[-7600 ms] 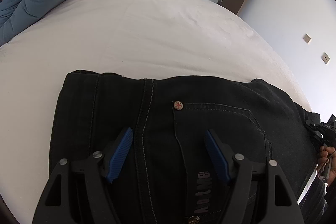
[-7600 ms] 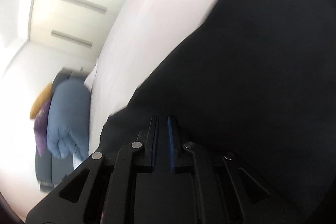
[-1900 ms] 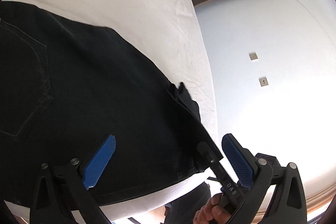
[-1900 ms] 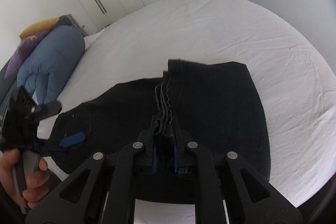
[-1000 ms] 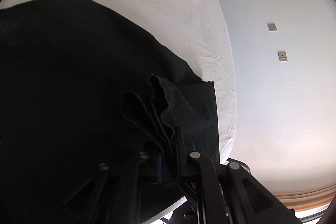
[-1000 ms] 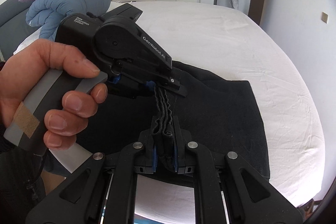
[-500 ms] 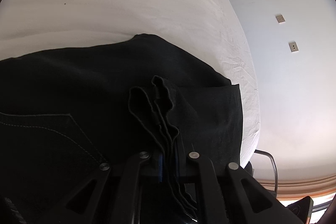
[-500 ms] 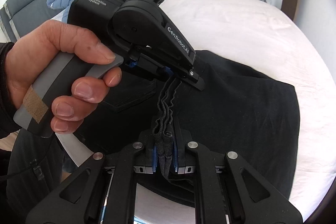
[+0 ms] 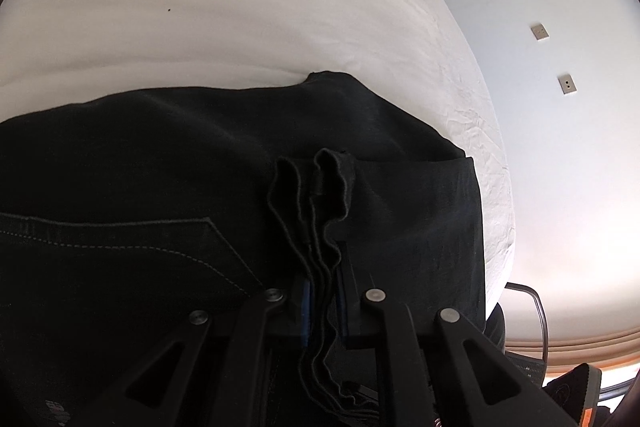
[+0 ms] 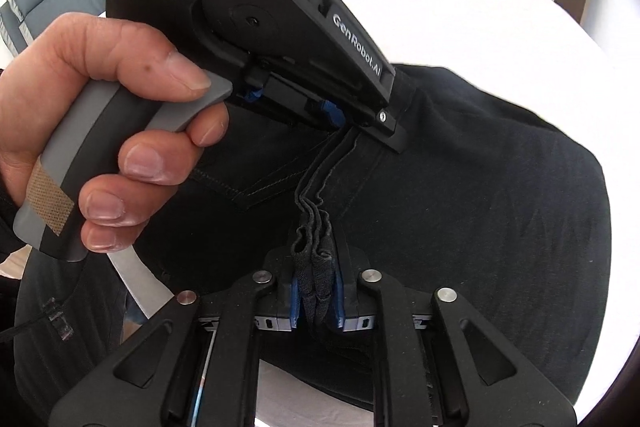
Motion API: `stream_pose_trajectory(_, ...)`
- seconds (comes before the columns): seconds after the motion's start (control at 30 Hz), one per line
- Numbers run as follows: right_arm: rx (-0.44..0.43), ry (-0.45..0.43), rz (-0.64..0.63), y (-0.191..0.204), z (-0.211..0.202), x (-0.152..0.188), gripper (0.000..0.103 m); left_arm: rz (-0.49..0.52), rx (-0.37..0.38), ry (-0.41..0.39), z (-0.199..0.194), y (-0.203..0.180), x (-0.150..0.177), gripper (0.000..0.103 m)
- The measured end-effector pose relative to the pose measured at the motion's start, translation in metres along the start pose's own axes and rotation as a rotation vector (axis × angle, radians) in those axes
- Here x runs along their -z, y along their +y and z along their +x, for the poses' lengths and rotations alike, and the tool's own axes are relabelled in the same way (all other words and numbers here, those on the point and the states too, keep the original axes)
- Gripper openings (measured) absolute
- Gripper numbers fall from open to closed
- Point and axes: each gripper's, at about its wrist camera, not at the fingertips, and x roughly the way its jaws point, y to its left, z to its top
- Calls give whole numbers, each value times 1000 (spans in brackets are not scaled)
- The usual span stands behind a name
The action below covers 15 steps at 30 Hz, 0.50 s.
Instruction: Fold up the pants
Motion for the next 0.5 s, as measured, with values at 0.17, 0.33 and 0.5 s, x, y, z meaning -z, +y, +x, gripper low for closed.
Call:
stream_pose_trajectory(0.17,-73,37,28,-14,3,5,53,-8,-55,-89,-26,13,7,46)
stream_pose_trajectory(0.33,-249,8,98,-31,-36,26,86,71,-259,-281,-70,-8,14,70)
stream_pose_trajectory(0.5,-441,-90,282,-100,-88,41,86,231,-278,-352,-68,-63,33,70)
